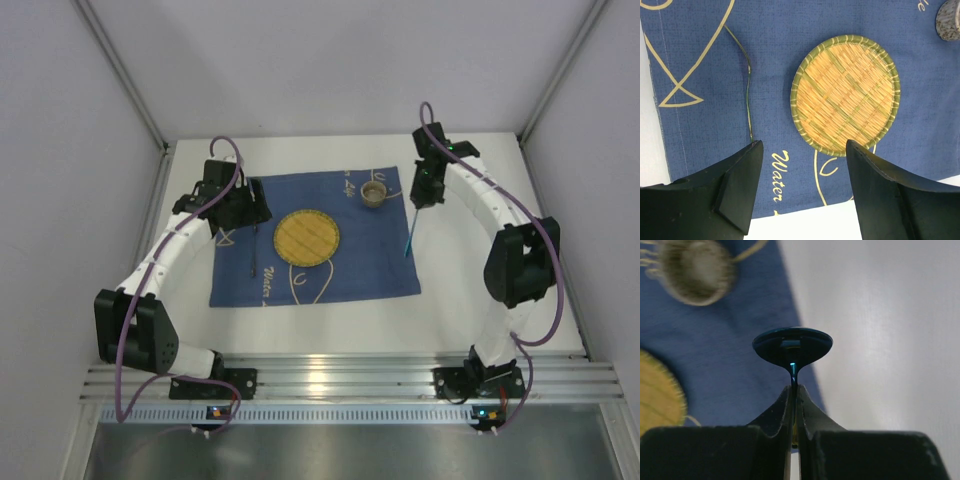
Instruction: Set the dinner table for one person
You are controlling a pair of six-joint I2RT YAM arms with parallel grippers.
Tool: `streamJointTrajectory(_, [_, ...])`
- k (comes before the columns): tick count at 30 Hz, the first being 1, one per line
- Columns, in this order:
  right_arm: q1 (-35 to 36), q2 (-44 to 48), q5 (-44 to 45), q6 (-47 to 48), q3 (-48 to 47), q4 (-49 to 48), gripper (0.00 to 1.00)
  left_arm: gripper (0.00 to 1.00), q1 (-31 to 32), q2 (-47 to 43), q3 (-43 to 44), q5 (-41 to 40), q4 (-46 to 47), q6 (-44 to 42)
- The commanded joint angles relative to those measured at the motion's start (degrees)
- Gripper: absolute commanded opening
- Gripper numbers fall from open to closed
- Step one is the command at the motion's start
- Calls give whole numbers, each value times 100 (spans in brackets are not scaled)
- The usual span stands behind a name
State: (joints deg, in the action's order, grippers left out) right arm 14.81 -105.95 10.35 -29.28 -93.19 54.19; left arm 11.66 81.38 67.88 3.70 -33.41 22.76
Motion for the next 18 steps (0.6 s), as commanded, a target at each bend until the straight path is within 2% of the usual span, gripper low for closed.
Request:
streamJointTrajectory(1, [680, -320, -199, 71, -945, 627, 0, 72, -32, 0, 305, 69, 168, -18])
streamJointTrajectory(8, [1533, -1752, -613, 326, -2053, 408, 0, 73, -32, -105, 366, -28, 19, -140])
streamJointTrajectory(12, [1604, -2525, -674, 344, -2633, 399, 0, 73, -32, -210, 358, -142, -60, -149])
streamJointTrajectory(18, [1595, -3018, -587, 458, -2950, 364, 0, 73, -32, -290, 279, -195, -87, -88])
